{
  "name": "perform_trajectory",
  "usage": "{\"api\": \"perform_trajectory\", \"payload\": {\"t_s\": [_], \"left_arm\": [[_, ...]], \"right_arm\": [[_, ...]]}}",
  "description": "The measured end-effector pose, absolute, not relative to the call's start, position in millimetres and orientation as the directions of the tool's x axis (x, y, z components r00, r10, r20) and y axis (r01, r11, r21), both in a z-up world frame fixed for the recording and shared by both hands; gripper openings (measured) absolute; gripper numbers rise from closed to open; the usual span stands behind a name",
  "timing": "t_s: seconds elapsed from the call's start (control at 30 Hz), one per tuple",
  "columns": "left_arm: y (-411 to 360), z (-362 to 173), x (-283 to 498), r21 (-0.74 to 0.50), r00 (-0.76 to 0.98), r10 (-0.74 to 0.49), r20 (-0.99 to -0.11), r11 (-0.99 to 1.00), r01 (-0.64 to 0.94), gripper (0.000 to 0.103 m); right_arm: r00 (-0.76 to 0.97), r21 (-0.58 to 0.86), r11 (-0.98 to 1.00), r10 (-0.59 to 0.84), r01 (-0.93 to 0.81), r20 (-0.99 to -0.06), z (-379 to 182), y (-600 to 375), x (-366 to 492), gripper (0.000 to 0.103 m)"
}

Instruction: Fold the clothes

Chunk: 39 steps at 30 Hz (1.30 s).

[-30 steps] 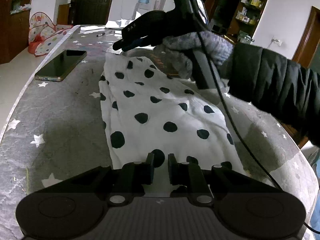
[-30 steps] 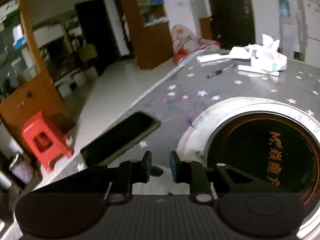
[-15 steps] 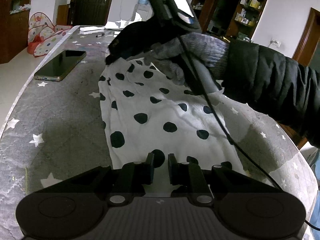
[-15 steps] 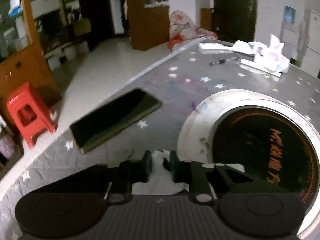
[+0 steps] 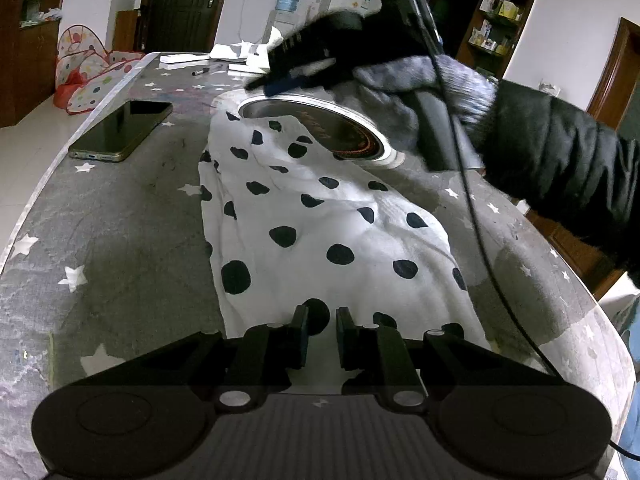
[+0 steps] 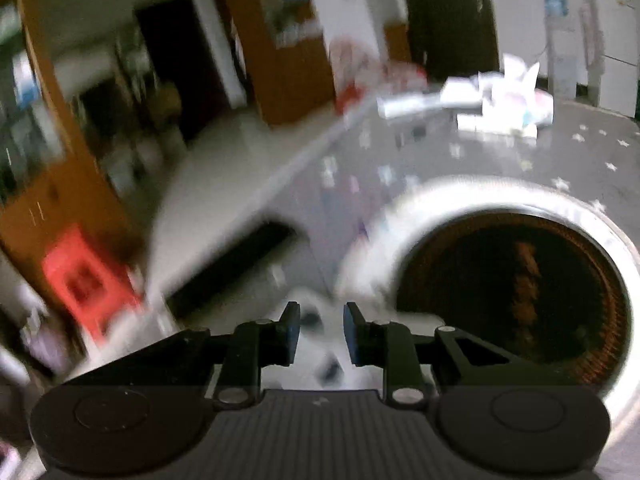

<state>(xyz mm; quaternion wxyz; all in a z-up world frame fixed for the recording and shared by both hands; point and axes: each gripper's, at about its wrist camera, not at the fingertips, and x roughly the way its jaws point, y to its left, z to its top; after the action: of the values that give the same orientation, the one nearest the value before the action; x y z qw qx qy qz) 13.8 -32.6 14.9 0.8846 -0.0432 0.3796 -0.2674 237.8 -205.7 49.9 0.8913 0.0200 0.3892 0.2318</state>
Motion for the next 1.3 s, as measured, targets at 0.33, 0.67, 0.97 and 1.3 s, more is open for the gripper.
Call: {"api": "perform_trajectory", "payload": {"t_s": [0.33, 0.67, 0.97, 1.3], "left_arm": [[-34.8, 19.7, 11.3, -0.256, 0.585, -0.475, -0.657, 0.871, 0.42, 0.024], [-87.1, 55.4, -12.2, -0.18, 0.581, -0.544, -0.606, 0.805, 0.566, 0.03], [-151.7, 47.0, -9.7, -0.056, 0.55, -0.516, -0.656, 0.761, 0.647, 0.035], [-158.6, 28.3, 13.8, -0.01, 0.582, -0.43, -0.69, 0.81, 0.586, 0.034]], "right_arm": [[0.552, 0.116, 0.908, 0.342, -0.402, -0.76, 62.9, -271.8, 175.9, 0.024], [0.443, 0.201, 0.867, 0.417, -0.455, -0.794, 43.1, -318.7, 81.5, 0.024], [0.378, 0.361, 0.756, 0.607, -0.546, -0.699, 53.1, -296.5, 80.7, 0.024], [0.403, 0.474, 0.704, 0.699, -0.529, -0.59, 66.4, -319.5, 84.1, 0.024]]}}
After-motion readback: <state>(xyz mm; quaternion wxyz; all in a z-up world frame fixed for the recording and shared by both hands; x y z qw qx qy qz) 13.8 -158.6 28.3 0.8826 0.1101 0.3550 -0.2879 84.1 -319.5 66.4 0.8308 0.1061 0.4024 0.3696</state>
